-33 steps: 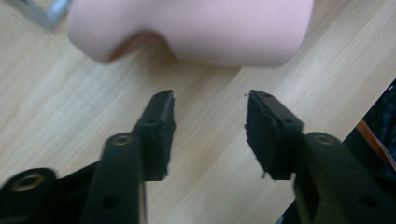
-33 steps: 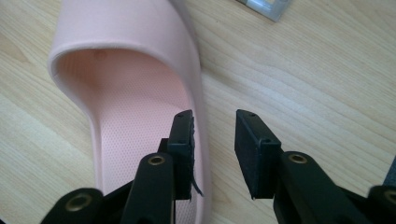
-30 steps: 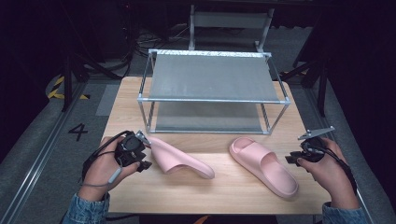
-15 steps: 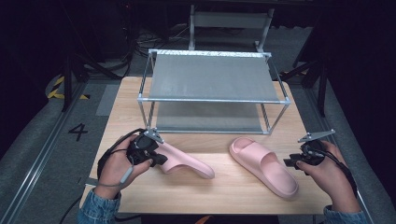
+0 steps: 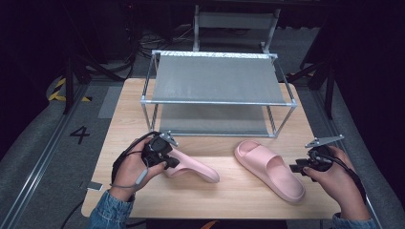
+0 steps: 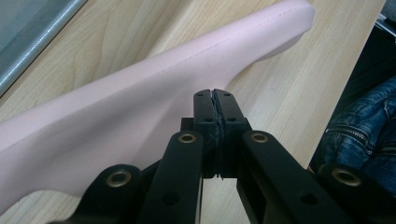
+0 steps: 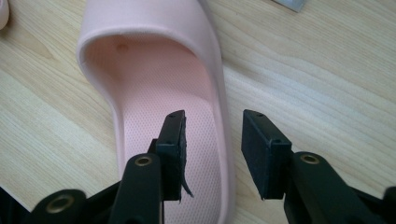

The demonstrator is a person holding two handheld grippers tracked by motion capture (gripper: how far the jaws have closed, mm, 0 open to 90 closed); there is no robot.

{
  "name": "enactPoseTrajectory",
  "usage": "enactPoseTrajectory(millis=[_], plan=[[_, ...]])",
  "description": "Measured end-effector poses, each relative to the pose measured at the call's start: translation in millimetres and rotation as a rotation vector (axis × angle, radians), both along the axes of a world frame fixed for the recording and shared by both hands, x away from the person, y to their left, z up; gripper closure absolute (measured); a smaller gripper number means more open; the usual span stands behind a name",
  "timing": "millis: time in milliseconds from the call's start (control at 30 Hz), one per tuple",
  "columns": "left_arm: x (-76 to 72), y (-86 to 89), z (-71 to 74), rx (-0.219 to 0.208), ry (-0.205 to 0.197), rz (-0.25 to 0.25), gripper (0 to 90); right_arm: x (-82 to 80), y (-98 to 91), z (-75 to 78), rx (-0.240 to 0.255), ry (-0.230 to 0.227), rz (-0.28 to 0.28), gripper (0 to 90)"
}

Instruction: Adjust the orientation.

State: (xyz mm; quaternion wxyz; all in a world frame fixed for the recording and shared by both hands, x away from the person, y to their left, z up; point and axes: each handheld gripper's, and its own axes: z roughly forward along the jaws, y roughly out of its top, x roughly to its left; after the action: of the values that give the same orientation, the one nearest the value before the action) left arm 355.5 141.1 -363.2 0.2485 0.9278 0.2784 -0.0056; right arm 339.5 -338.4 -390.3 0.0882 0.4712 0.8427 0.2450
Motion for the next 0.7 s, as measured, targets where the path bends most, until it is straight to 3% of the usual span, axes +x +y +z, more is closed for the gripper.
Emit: enactPoseTrajectory(millis=[300,500,700], plan=[[9.9,-10.9,-6.6,0.031,0.007,-0.008,89.3,-11.5,-7.5,0.3,0.001,-0.003,-0.012,61.9],[16.0,-13.7,-5.9,0.019,0.013,-0.006,89.6,-16.8,-13.0,-1.7,-0.005,0.002,-0.025,61.9],[20.8,-18.4,-2.3,-0.005,-0.023,0.005,84.6,-25.3,-20.5,-2.0,-0.004,0.007,-0.043,62.0]])
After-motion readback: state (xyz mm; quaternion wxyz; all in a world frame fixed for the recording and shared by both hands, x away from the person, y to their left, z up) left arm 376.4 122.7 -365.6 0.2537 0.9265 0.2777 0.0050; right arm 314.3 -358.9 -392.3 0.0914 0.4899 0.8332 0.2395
